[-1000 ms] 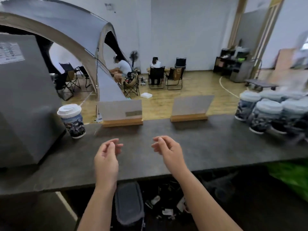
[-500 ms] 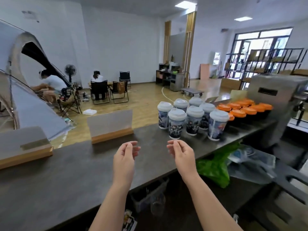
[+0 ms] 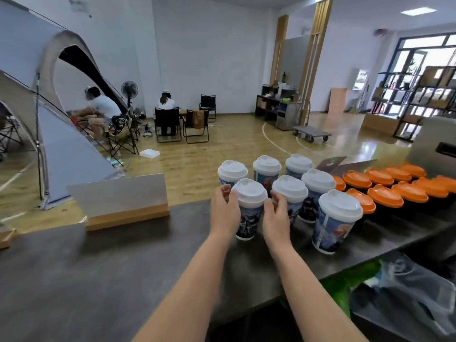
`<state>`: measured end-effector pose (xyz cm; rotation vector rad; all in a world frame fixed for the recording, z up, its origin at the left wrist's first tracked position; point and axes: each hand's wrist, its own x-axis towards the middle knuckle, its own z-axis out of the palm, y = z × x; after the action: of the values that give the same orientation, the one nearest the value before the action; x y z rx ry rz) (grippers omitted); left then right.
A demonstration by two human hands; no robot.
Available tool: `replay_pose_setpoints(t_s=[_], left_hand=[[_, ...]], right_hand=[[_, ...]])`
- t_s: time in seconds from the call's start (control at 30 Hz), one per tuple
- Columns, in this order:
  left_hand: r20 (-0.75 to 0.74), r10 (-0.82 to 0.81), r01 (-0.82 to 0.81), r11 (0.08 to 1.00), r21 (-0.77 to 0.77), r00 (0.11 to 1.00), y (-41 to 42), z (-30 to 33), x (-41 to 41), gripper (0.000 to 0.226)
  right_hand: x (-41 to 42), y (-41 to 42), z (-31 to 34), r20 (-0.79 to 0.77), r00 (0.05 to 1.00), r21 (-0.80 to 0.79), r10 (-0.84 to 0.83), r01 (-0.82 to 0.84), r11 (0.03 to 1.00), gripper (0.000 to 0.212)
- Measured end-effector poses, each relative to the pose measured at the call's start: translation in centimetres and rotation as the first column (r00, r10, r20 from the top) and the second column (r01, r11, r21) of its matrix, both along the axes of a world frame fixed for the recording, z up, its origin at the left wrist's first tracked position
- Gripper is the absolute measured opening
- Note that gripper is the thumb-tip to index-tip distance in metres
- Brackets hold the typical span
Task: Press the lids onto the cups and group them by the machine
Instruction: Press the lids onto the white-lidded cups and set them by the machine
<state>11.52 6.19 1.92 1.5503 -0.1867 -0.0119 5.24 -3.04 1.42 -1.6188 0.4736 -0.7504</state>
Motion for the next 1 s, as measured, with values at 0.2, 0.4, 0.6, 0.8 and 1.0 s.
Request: replay_pose_setpoints(t_s=[0.2, 0.4, 0.6, 0.8, 1.0], left_hand=[[0.007, -0.040, 0.040, 0.999, -0.002, 0.999, -1.5, -0.7, -0.6, 0.033], [0.105, -0.019, 0.020, 1.000, -0.007, 0.994, -0.1, -1.0, -1.7, 0.035], [0.155, 0.086, -0.076, 0.995, -0.065, 0.984, 6.6, -0.3, -2.3, 0.043], [0.146, 0.300, -0.293, 0.954, -0.069, 0.943, 16.3, 0.1, -2.2, 0.039], [0.141, 0.449, -0.440, 0.893, -0.094, 0.882, 22.8, -1.1, -1.2, 0.036]], right_hand=[[1.8, -0.2, -0.6, 0.047, 0.998, 0.069, 0.028, -0.031, 0.997, 0.033], [1.2, 2.2, -0.7, 0.082, 0.997, 0.077, -0.012, 0.006, 0.997, 0.018], [2.2, 8.1, -0.6, 0.190, 0.979, 0.007, 0.072, -0.074, 0.997, 0.031], [4.5, 17.8, -0.8, 0.230, 0.934, -0.074, 0.273, -0.263, 0.962, 0.027], [5.8, 24.5, -1.5, 0.186, 0.904, -0.051, 0.385, -0.383, 0.922, 0.028]])
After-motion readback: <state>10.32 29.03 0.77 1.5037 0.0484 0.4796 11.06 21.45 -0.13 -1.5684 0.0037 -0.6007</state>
